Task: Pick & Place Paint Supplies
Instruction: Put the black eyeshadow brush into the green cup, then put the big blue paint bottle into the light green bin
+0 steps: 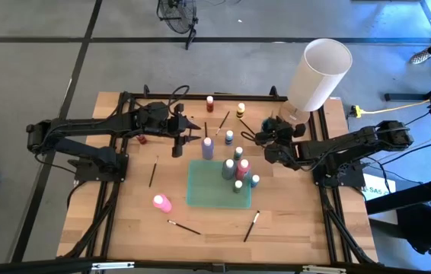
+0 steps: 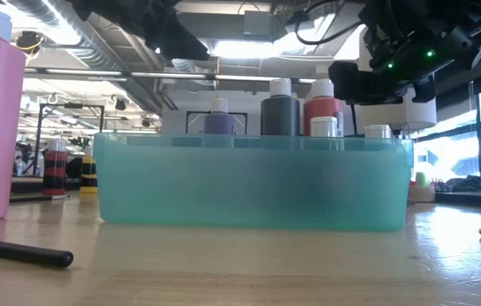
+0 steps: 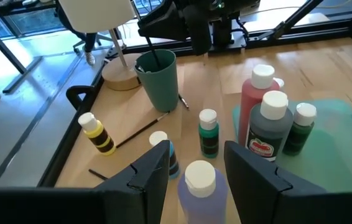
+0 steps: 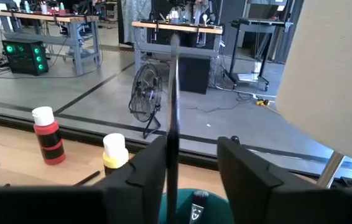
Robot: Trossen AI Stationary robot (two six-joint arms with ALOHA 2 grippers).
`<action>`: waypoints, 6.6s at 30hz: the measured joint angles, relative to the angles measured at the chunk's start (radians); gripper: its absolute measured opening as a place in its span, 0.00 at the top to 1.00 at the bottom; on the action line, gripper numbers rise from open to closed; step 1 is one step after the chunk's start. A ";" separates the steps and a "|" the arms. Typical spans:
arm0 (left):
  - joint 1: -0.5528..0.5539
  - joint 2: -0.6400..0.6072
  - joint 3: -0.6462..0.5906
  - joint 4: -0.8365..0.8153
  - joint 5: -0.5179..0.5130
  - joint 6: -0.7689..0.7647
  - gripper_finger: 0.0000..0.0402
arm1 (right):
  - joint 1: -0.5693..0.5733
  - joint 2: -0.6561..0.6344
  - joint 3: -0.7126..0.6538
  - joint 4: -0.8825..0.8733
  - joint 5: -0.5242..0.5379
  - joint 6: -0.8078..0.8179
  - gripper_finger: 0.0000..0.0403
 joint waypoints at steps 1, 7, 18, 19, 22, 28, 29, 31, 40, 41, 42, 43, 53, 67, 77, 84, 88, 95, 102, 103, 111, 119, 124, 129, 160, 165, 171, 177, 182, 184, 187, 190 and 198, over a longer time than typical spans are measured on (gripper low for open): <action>0.000 0.000 0.000 -0.003 0.000 0.000 0.63 | 0.000 0.000 0.000 0.001 -0.008 0.000 0.61; 0.000 0.000 0.000 -0.003 0.000 -0.007 0.63 | 0.000 0.000 0.000 0.003 -0.014 -0.005 0.55; 0.000 0.000 0.000 -0.003 0.000 -0.008 0.63 | 0.019 0.000 0.000 0.056 -0.008 -0.102 0.54; 0.000 0.000 0.000 -0.003 0.000 -0.008 0.63 | 0.024 0.000 0.000 0.077 0.000 -0.127 0.54; 0.000 0.000 0.000 -0.003 0.000 -0.009 0.63 | 0.050 -0.001 0.000 0.166 0.046 -0.229 0.54; 0.000 0.000 0.000 -0.003 0.000 -0.017 0.63 | 0.133 -0.031 0.000 0.447 0.054 -0.550 0.54; 0.000 0.000 0.000 -0.003 0.000 -0.017 0.63 | 0.152 -0.035 0.001 0.495 0.030 -0.609 0.54; -0.005 0.000 0.000 -0.003 0.000 -0.016 0.63 | 0.197 -0.046 0.001 0.576 -0.033 -0.709 0.54; -0.044 -0.006 0.093 -0.109 -0.008 0.022 0.63 | 0.405 -0.056 0.001 0.706 -0.344 -0.818 0.54; -0.051 -0.006 0.109 -0.142 -0.021 0.033 0.63 | 0.424 -0.056 0.001 0.706 -0.379 -0.809 0.54; -0.058 -0.006 0.122 -0.175 -0.033 0.045 0.63 | 0.441 -0.056 0.001 0.706 -0.411 -0.795 0.54; -0.065 -0.006 0.135 -0.208 -0.048 0.055 0.63 | 0.457 -0.056 0.001 0.707 -0.442 -0.786 0.54; -0.086 -0.006 0.353 -0.587 -0.309 0.128 0.63 | 0.512 -0.056 0.001 0.720 -0.510 -0.785 0.54; -0.080 0.049 0.460 -0.708 -0.069 0.216 0.63 | 0.523 -0.055 0.001 0.651 -0.649 -0.612 0.54; -0.081 0.273 0.496 -0.715 -0.169 0.334 0.63 | 0.590 -0.055 0.001 0.645 -0.768 -0.599 0.54; -0.081 0.382 0.618 -0.733 -0.155 0.357 0.63 | 0.620 -0.049 0.001 0.695 -0.799 -0.597 0.54; -0.078 0.441 0.692 -0.836 -0.157 0.336 0.63 | 0.620 -0.049 0.001 0.713 -0.805 -0.632 0.54; -0.069 0.505 0.708 -0.849 -0.132 0.307 0.63 | 0.620 -0.049 0.001 0.684 -0.806 -0.636 0.54; -0.064 0.532 0.706 -0.839 -0.132 0.299 0.63 | 0.619 -0.049 0.001 0.680 -0.806 -0.636 0.54; -0.064 0.532 0.707 -0.834 -0.131 0.299 0.63 | 0.619 -0.049 0.001 0.680 -0.806 -0.636 0.54; -0.050 0.541 0.707 -0.832 -0.081 0.338 0.63 | 0.605 -0.049 0.001 0.664 -0.806 -0.636 0.54; -0.029 0.552 0.706 -0.808 -0.052 0.338 0.62 | 0.599 -0.049 0.001 0.633 -0.805 -0.628 0.54; -0.032 0.551 0.706 -0.790 0.016 0.356 0.55 | 0.599 -0.049 0.001 0.623 -0.805 -0.626 0.54; -0.030 0.551 0.706 -0.755 0.030 0.351 0.45 | 0.599 -0.049 0.001 0.613 -0.806 -0.594 0.54; -0.004 0.601 0.705 -0.809 -0.035 0.303 0.36 | 0.600 -0.048 0.001 0.586 -0.806 -0.527 0.55; 0.010 0.629 0.705 -0.817 -0.024 0.289 0.35 | 0.600 -0.048 0.001 0.585 -0.806 -0.527 0.55; 0.006 0.654 0.707 -0.814 -0.020 0.305 0.36 | 0.600 -0.048 0.001 0.581 -0.806 -0.527 0.55; 0.007 0.654 0.707 -0.813 -0.019 0.309 0.36 | 0.600 -0.048 0.001 0.578 -0.806 -0.527 0.55; 0.007 0.654 0.707 -0.814 -0.019 0.308 0.37 | 0.600 -0.048 0.001 0.574 -0.806 -0.527 0.55; 0.006 0.654 0.707 -0.814 -0.019 0.308 0.39 | 0.600 -0.048 0.001 0.573 -0.806 -0.527 0.55; 0.007 0.654 0.707 -0.814 -0.020 0.302 0.42 | 0.600 -0.048 0.001 0.573 -0.806 -0.527 0.55; 0.006 0.654 0.707 -0.815 -0.020 0.299 0.46 | 0.600 -0.048 0.001 0.573 -0.806 -0.527 0.55; 0.006 0.654 0.706 -0.818 -0.024 0.254 0.62 | 0.600 -0.048 0.001 0.571 -0.805 -0.528 0.55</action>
